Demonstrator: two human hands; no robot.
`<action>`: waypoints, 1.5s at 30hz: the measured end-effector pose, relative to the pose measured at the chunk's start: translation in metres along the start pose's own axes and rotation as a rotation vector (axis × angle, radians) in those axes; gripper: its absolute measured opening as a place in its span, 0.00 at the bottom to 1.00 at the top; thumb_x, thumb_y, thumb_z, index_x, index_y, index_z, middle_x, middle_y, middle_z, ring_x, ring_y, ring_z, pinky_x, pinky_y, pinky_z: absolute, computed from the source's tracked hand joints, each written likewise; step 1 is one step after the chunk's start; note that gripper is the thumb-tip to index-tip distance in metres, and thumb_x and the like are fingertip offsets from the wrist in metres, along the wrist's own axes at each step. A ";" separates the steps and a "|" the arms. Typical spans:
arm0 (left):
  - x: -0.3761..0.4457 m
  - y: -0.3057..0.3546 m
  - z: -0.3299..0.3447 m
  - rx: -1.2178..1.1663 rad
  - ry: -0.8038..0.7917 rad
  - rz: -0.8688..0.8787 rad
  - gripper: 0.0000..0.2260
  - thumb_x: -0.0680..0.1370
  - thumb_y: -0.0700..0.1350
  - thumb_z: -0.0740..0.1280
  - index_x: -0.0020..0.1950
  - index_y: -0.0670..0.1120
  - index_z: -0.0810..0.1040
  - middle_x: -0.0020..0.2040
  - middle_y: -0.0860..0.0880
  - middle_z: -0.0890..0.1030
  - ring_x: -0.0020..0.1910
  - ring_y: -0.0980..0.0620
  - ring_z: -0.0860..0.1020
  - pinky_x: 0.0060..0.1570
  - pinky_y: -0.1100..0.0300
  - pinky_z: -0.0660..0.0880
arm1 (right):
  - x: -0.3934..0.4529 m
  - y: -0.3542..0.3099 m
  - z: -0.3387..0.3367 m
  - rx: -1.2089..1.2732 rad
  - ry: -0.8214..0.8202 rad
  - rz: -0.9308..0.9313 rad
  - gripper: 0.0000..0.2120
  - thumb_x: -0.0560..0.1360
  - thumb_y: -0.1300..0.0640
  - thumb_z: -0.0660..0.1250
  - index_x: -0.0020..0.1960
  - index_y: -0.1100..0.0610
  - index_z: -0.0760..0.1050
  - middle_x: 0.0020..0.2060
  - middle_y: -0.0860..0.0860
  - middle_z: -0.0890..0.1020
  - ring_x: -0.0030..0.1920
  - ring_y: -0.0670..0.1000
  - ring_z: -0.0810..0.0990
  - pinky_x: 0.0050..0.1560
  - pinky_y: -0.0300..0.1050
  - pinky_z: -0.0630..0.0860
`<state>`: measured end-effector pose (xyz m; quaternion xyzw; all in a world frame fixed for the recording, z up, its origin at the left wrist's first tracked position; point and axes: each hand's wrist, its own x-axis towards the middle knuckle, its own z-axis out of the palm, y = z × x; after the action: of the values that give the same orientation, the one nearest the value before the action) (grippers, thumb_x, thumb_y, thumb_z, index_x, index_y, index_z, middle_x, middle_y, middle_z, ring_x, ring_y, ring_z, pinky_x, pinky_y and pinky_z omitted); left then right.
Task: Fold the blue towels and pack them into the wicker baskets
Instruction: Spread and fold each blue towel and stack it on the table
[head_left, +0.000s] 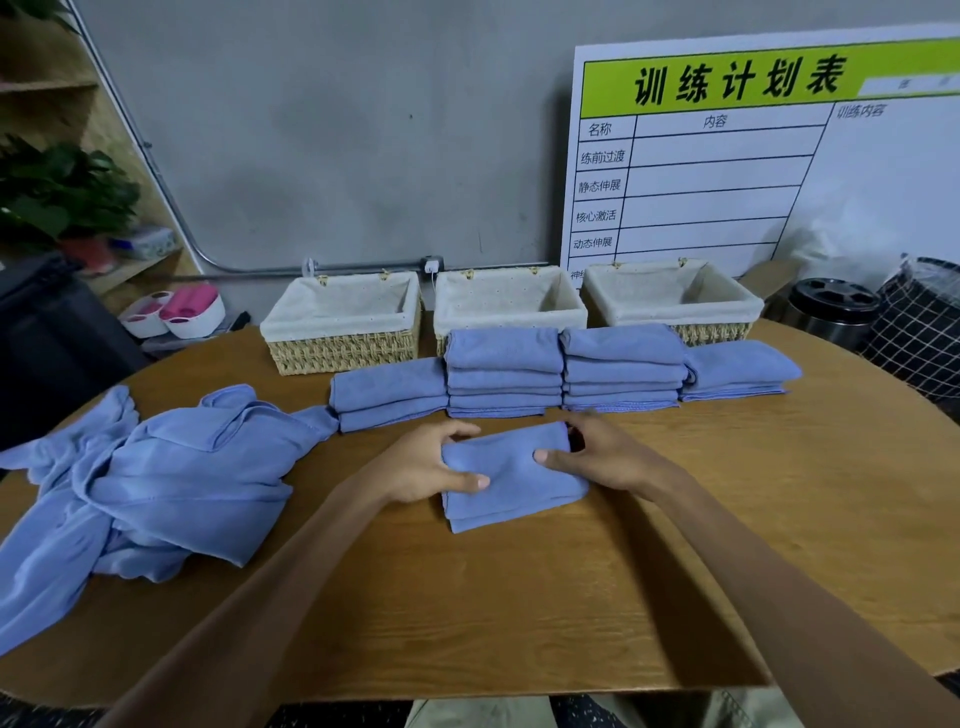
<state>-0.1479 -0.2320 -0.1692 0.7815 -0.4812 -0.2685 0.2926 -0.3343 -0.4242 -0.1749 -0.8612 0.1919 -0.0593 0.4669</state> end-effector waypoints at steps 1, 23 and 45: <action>-0.002 0.003 0.000 -0.050 -0.005 0.006 0.27 0.70 0.54 0.79 0.68 0.56 0.76 0.65 0.60 0.78 0.62 0.62 0.76 0.64 0.57 0.73 | -0.003 -0.002 0.001 0.077 0.005 0.008 0.15 0.75 0.48 0.73 0.57 0.54 0.76 0.51 0.47 0.83 0.50 0.42 0.83 0.48 0.41 0.78; 0.054 -0.095 -0.148 -0.362 0.608 -0.253 0.16 0.74 0.49 0.77 0.48 0.45 0.72 0.44 0.47 0.75 0.44 0.49 0.74 0.40 0.56 0.72 | 0.204 -0.145 0.069 -0.321 0.279 -0.003 0.15 0.80 0.56 0.62 0.64 0.58 0.65 0.55 0.61 0.74 0.50 0.60 0.76 0.47 0.48 0.74; 0.073 -0.123 -0.125 -0.174 0.459 -0.289 0.15 0.75 0.58 0.73 0.46 0.50 0.72 0.44 0.51 0.73 0.43 0.51 0.73 0.46 0.57 0.71 | 0.194 -0.127 0.087 -0.684 0.275 -0.118 0.04 0.79 0.63 0.55 0.52 0.58 0.67 0.50 0.59 0.79 0.45 0.58 0.79 0.42 0.53 0.71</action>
<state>0.0416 -0.2281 -0.1814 0.8544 -0.2610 -0.1639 0.4183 -0.0961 -0.3686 -0.1333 -0.9609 0.2119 -0.1339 0.1180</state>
